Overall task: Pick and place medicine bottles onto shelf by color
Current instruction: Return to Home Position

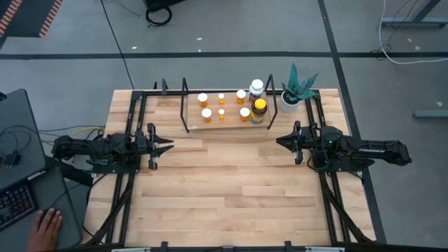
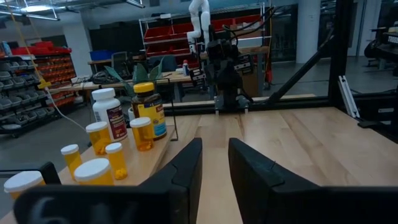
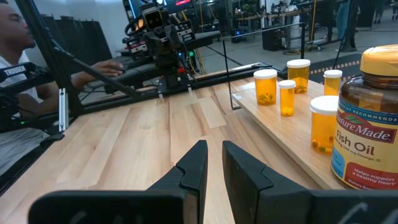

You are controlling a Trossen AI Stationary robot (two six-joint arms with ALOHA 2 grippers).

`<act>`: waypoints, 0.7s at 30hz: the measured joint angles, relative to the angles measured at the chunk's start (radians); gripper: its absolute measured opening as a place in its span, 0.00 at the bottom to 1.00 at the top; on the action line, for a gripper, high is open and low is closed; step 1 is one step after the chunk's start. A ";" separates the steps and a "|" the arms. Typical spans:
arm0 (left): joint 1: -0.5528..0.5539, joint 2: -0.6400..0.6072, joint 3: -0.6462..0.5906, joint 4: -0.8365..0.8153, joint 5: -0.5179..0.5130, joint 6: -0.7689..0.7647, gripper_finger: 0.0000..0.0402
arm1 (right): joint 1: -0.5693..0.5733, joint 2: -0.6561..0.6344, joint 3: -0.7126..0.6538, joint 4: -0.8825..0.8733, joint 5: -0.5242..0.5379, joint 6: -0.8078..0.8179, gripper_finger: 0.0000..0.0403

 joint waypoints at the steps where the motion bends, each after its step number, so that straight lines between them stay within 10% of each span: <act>1: 0.000 0.000 0.000 0.000 0.000 0.000 0.21 | 0.000 0.000 0.000 0.000 0.000 0.000 0.14; 21: 0.000 0.000 0.000 0.000 0.000 0.000 0.23 | 0.000 0.000 0.000 0.000 0.000 0.000 0.14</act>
